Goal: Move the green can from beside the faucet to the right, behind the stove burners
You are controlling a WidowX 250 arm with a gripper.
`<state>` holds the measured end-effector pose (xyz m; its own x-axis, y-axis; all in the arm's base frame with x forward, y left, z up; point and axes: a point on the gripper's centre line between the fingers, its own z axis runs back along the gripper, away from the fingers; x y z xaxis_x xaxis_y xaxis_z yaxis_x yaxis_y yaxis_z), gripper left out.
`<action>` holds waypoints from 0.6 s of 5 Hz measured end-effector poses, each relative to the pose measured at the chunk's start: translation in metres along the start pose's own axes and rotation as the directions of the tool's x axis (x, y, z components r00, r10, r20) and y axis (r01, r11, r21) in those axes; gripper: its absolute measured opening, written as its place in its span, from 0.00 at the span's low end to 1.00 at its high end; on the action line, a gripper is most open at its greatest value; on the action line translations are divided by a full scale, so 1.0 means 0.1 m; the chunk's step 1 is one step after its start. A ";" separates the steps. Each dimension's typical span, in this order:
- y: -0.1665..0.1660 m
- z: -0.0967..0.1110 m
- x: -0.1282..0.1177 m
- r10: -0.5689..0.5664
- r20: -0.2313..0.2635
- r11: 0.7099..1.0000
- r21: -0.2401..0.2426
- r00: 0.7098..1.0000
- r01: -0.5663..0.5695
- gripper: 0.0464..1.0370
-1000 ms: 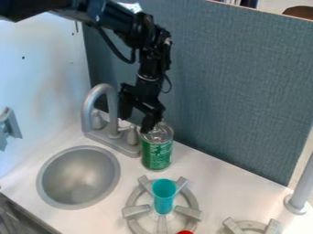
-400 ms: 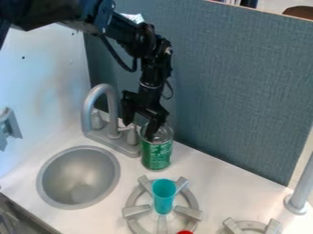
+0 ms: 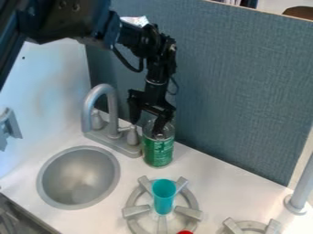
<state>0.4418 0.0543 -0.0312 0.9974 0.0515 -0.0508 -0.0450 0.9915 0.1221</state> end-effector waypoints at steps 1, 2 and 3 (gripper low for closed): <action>-0.19 0.02 -0.01 -0.010 -0.031 0.994 -0.110 0.999 0.006 0.96; -0.45 0.02 -0.06 -0.028 -0.043 0.974 -0.225 0.999 0.017 0.96; -0.79 0.08 -0.09 -0.096 -0.046 0.958 -0.274 0.994 0.079 0.96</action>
<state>0.4364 -0.0253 -0.0324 0.9934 -0.0380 -0.1081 0.0205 0.9871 -0.1587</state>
